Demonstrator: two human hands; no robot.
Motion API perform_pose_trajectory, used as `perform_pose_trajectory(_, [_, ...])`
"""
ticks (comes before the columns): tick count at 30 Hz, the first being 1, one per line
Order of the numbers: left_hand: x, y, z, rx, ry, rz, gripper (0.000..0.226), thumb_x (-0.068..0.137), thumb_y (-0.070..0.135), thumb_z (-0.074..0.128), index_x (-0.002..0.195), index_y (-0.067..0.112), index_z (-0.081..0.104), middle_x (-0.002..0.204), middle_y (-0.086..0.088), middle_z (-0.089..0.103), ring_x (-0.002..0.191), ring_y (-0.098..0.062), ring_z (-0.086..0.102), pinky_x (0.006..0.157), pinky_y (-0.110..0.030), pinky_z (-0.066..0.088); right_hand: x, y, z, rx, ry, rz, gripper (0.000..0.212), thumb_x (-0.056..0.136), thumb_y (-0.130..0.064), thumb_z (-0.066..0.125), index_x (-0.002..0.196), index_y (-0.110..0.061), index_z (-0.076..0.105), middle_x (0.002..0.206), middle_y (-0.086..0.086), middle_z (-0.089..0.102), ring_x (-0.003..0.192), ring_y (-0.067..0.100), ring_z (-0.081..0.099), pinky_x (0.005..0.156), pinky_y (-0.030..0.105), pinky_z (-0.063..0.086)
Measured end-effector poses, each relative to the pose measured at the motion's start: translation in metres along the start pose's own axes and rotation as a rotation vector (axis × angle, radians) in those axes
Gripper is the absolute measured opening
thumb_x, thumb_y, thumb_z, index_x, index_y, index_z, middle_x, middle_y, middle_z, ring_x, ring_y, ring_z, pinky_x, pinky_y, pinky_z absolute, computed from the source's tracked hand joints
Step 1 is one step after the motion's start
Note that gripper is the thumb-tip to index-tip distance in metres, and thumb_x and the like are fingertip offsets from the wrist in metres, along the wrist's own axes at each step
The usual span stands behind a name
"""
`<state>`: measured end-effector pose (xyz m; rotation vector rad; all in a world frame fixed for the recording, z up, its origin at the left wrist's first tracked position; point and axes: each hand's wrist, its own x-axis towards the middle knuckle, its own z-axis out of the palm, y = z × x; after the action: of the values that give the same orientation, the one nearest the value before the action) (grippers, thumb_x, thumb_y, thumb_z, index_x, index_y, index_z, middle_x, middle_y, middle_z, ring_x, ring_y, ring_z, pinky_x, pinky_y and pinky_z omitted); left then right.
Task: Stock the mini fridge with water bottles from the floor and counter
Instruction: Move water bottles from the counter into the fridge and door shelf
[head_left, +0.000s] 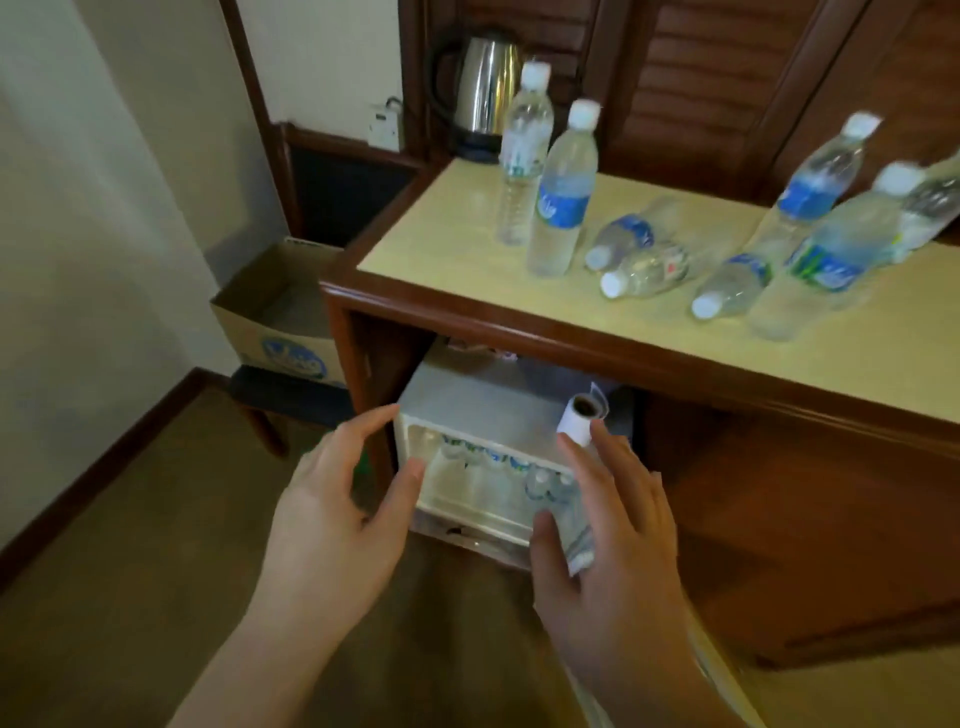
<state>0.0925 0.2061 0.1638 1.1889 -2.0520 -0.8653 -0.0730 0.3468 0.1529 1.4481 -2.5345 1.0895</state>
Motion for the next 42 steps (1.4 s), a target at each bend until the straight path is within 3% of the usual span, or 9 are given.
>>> perform_pose_trajectory(4, [-0.012, 0.064, -0.024, 0.015, 0.009, 0.034, 0.056, 0.088, 0.053, 0.063, 0.138, 0.058, 0.039, 0.129, 0.03, 0.044, 0.118, 0.0, 0.046, 0.08, -0.02, 0.049, 0.018, -0.005, -0.068, 0.054, 0.028, 0.009, 0.065, 0.093, -0.032, 0.067, 0.152, -0.035, 0.041, 0.165, -0.012, 0.025, 0.155, 0.014, 0.017, 0.121, 0.059, 0.025])
perform_pose_trajectory(8, [-0.027, 0.104, -0.023, -0.06, 0.023, 0.014, 0.055, 0.089, 0.051, 0.065, 0.137, 0.057, 0.041, 0.115, 0.047, 0.04, 0.103, 0.014, 0.045, 0.071, -0.008, 0.04, 0.029, -0.001, -0.115, 0.07, 0.035, 0.057, 0.065, 0.092, -0.037, 0.066, 0.151, -0.04, 0.039, 0.163, -0.017, 0.023, 0.153, 0.009, 0.015, 0.121, 0.052, 0.03])
perform_pose_trajectory(14, [-0.011, 0.126, -0.008, -0.132, -0.044, 0.037, 0.053, 0.09, 0.035, 0.072, 0.136, 0.046, 0.049, 0.113, 0.041, 0.05, 0.098, 0.038, 0.041, 0.064, 0.009, 0.037, 0.052, 0.016, -0.136, 0.056, -0.018, 0.043, 0.059, 0.094, -0.037, 0.064, 0.149, -0.04, 0.043, 0.156, -0.019, 0.033, 0.144, 0.002, 0.024, 0.108, 0.015, 0.022])
perform_pose_trajectory(21, [0.072, 0.123, 0.0, -0.111, -0.093, 0.124, 0.057, 0.086, 0.045, 0.071, 0.137, 0.053, 0.045, 0.121, 0.05, 0.046, 0.112, 0.033, 0.039, 0.075, 0.005, 0.036, 0.124, 0.007, -0.113, 0.116, -0.005, 0.03, 0.061, 0.092, -0.042, 0.063, 0.15, -0.038, 0.042, 0.141, -0.019, 0.043, 0.133, 0.005, 0.04, 0.104, 0.027, 0.046])
perform_pose_trajectory(25, [0.159, 0.13, 0.003, -0.114, -0.066, 0.211, 0.055, 0.088, 0.046, 0.069, 0.137, 0.052, 0.045, 0.126, 0.042, 0.046, 0.115, 0.027, 0.039, 0.085, -0.005, 0.035, 0.189, -0.012, -0.098, 0.119, 0.032, 0.019, 0.062, 0.092, -0.044, 0.063, 0.149, -0.043, 0.04, 0.136, -0.022, 0.045, 0.129, 0.003, 0.043, 0.106, 0.027, 0.043])
perform_pose_trajectory(33, [0.371, 0.155, 0.016, 0.025, -0.121, 0.384, 0.065, 0.097, 0.043, 0.062, 0.15, 0.054, 0.027, 0.157, 0.009, 0.035, 0.141, -0.014, 0.038, 0.108, -0.033, 0.039, 0.337, -0.051, -0.049, 0.057, 0.092, 0.182, 0.073, 0.093, -0.05, 0.064, 0.153, -0.051, 0.023, 0.14, -0.018, 0.045, 0.126, 0.01, 0.051, 0.102, 0.041, 0.052])
perform_pose_trajectory(37, [0.436, 0.153, 0.05, 0.141, -0.241, 0.399, 0.066, 0.096, 0.061, 0.052, 0.153, 0.056, 0.019, 0.167, 0.003, 0.018, 0.151, -0.028, 0.028, 0.117, -0.049, 0.035, 0.379, -0.044, -0.018, 0.01, 0.13, 0.284, 0.069, 0.095, -0.047, 0.062, 0.154, -0.045, 0.026, 0.136, -0.008, 0.052, 0.121, 0.018, 0.054, 0.098, 0.045, 0.053])
perform_pose_trajectory(39, [0.446, 0.148, 0.063, 0.127, -0.263, 0.412, 0.058, 0.095, 0.065, 0.05, 0.15, 0.048, 0.036, 0.161, 0.002, 0.035, 0.144, -0.022, 0.041, 0.111, -0.039, 0.041, 0.383, -0.039, -0.007, -0.04, 0.156, 0.284, 0.05, 0.096, -0.043, 0.063, 0.143, -0.039, 0.048, 0.124, -0.005, 0.057, 0.114, 0.021, 0.054, 0.094, 0.046, 0.054])
perform_pose_trajectory(42, [0.438, 0.143, 0.065, 0.04, -0.179, 0.487, 0.041, 0.094, 0.06, 0.057, 0.127, 0.036, 0.062, 0.116, 0.009, 0.067, 0.105, -0.009, 0.064, 0.087, -0.028, 0.056, 0.37, -0.035, -0.005, -0.027, 0.21, 0.278, 0.028, 0.094, -0.038, 0.069, 0.122, -0.036, 0.062, 0.109, -0.008, 0.052, 0.097, 0.016, 0.058, 0.083, 0.036, 0.056])
